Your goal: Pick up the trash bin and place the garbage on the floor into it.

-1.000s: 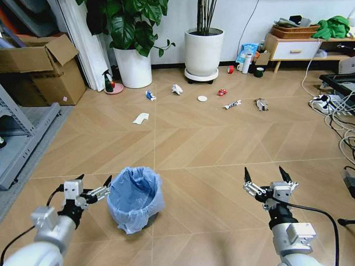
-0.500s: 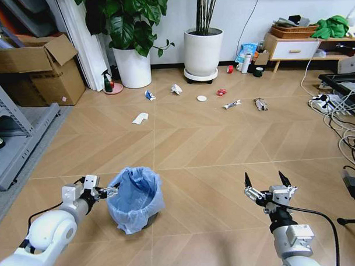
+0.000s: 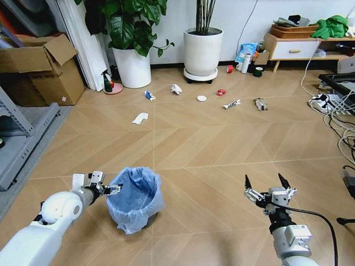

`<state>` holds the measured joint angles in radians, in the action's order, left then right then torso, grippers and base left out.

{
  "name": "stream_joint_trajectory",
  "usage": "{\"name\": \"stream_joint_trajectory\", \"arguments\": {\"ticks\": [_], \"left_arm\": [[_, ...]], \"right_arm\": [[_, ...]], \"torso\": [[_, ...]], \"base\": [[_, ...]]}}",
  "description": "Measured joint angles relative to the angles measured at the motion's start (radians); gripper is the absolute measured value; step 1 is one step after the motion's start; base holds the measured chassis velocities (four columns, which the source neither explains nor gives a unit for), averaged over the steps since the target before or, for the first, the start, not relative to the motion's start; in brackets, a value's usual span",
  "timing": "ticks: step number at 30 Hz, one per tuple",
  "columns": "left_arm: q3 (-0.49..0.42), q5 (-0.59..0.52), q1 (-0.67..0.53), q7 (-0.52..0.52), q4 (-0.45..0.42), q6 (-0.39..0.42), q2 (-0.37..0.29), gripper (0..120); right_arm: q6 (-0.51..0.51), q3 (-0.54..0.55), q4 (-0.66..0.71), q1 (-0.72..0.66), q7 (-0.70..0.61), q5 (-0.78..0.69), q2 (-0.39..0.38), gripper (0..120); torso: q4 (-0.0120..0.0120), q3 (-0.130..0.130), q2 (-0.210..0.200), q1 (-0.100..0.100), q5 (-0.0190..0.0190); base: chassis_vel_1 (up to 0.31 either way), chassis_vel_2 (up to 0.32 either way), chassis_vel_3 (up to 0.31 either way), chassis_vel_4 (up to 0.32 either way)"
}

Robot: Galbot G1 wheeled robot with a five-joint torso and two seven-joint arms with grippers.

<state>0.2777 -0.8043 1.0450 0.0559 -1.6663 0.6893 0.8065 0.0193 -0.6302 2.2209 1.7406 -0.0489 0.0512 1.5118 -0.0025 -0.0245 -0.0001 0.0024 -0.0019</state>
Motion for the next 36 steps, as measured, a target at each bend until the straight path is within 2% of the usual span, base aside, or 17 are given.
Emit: {"name": "stream_joint_trajectory", "arguments": {"ticks": [12,14,16,18,19,22,24,25,29,36], "left_arm": [[-0.015,0.013,0.0,-0.001,0.036,-0.003,0.008,100],[-0.016,0.012,0.002,-0.008,0.037,-0.003,0.003,90],[-0.016,0.012,0.002,-0.009,0.037,-0.004,0.003,88],[-0.017,0.012,0.005,-0.01,0.033,-0.005,0.001,77],[-0.017,0.012,0.005,-0.01,0.033,-0.005,0.001,77],[-0.02,0.011,0.006,-0.023,0.027,-0.006,-0.003,64],[-0.023,0.006,0.005,-0.036,0.025,-0.009,-0.004,47],[-0.023,0.006,0.005,-0.041,0.024,-0.007,-0.005,42],[-0.023,0.006,0.006,-0.057,0.022,-0.005,-0.008,34],[-0.013,0.011,0.009,-0.078,0.019,-0.02,-0.01,4]], "right_arm": [[-0.009,0.008,-0.019,-0.009,0.0,0.003,0.005,100],[-0.01,0.01,-0.023,-0.012,0.0,0.003,0.005,100],[-0.011,0.01,-0.025,-0.012,0.0,0.003,0.005,100],[-0.016,0.011,-0.029,-0.013,0.0,0.002,0.005,100],[-0.016,0.011,-0.029,-0.013,0.0,0.002,0.005,100],[-0.02,0.012,-0.033,-0.015,0.0,0.002,0.003,100],[-0.02,0.013,-0.034,-0.018,0.0,0.0,0.0,100],[-0.02,0.013,-0.035,-0.019,0.0,-0.001,-0.002,100],[-0.02,0.012,-0.038,-0.021,0.001,-0.002,-0.003,100],[-0.01,0.009,-0.036,-0.021,0.0,-0.008,-0.01,100]], "torso": [[-0.0001,0.0,0.0,0.0,0.0002],[0.0,0.0,0.0,0.0,0.0002],[0.0,0.0,0.0,0.0,0.0002],[-0.0001,0.0,0.0,0.0,-0.0002],[-0.0001,0.0,0.0,0.0,-0.0002],[-0.0001,0.0,0.0,0.0,-0.0002],[-0.0001,0.0,0.0,0.0,-0.0002],[-0.0001,0.0,0.0,0.0,-0.0003],[-0.0002,0.0,0.0,0.0,-0.0002],[-0.0002,0.0,0.0,0.0,-0.0002]], "base": [[0.0,0.0,0.0,0.0],[0.0,0.0,0.0,0.0],[0.0,0.0,0.0,0.0],[0.0,0.0,0.0,0.0],[0.0,0.0,0.0,0.0],[0.0,0.0,0.0,0.0],[0.0,0.0,0.0,0.0],[0.0,0.0,0.0,0.0],[0.0,0.0,0.0,0.0],[0.0,0.0,0.0,0.0]]}}
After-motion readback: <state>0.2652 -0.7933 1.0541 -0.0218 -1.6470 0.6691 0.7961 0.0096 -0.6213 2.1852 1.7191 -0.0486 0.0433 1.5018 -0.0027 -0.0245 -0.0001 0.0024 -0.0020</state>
